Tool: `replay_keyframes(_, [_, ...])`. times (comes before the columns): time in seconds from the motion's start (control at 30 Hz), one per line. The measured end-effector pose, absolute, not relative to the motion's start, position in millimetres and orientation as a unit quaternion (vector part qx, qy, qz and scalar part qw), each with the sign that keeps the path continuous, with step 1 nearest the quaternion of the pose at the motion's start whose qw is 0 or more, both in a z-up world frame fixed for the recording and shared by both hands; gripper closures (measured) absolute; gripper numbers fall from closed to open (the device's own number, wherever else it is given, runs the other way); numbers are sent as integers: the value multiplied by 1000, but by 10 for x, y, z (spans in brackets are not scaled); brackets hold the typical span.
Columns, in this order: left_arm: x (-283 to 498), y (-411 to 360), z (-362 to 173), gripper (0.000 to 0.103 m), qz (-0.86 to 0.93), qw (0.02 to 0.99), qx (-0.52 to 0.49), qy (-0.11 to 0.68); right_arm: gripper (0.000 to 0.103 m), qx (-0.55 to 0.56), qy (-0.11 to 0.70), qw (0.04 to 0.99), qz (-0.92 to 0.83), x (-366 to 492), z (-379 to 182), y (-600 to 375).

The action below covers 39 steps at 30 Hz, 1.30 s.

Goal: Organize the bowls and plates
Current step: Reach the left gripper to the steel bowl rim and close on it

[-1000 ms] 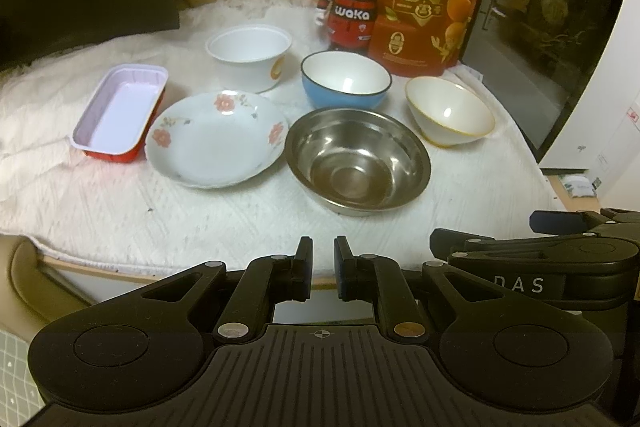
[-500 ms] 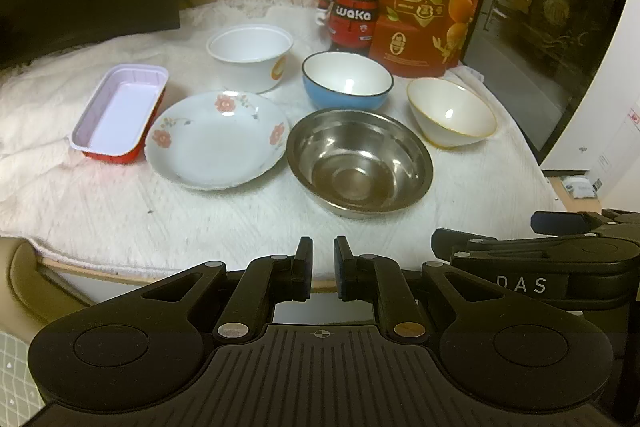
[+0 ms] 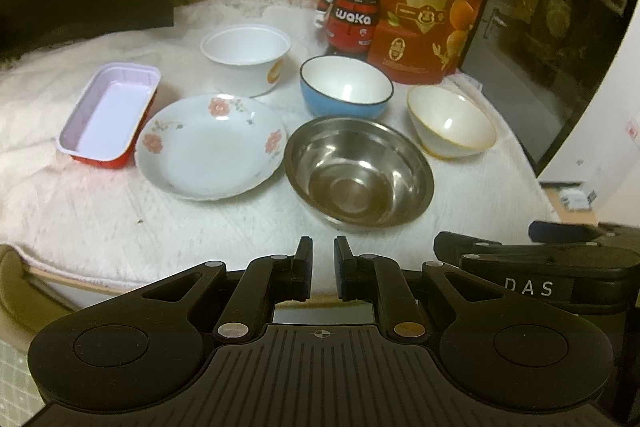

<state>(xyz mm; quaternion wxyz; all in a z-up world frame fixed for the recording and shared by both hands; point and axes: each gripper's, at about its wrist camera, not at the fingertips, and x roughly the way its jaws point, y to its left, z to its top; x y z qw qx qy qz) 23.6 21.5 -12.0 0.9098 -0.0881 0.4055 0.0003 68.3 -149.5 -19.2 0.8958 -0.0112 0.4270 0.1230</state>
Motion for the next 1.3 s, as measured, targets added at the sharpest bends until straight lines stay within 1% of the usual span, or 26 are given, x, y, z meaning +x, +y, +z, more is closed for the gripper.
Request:
replay_keyframes(0.17, [471,451,-120,89,-37,911,-136,387,0,12,413,904,112,838,-191,-1492])
replay_keyframes(0.33, [826,770,-278,89,-99,896,-194,387,0,36,416,904,86,1150,-251,-1407])
replay_keyframes(0.43, [1001,911,-390,89,-105,885,-195,409,0,42,417,905,72,1308,-301,-1288])
replay_keyframes(0.53, [1184,1035,-467,89,-105,877,-156,442,0,49,426,902,55,1486,-355,-1133])
replay_keyframes(0.6, [1282,1153,-505,89,-124,875,-138,447,0,58,434,898,44,1594,-374,-1014])
replay_keyframes(0.67, [1397,1310,-543,89,-159,869,-152,442,0,65,439,895,40,1672,-387,-909])
replay_keyframes(0.77, [1617,1484,-620,89,-199,844,-192,460,0,90,451,887,41,1782,-432,-804])
replay_keyframes(0.9, [1871,1447,-724,89,-174,838,-161,492,0,105,453,884,53,1845,-565,-827])
replay_keyframes(1.07, [1952,1307,-783,89,-132,850,-146,488,0,96,472,872,88,2017,-823,-1062])
replay_keyframes(1.2, [1938,1210,-848,88,-79,848,-175,495,0,88,484,857,153,2192,-947,-1202])
replay_keyframes(1.3, [1926,1129,-850,88,-67,847,-182,495,0,102,460,862,186,2222,-875,-1329])
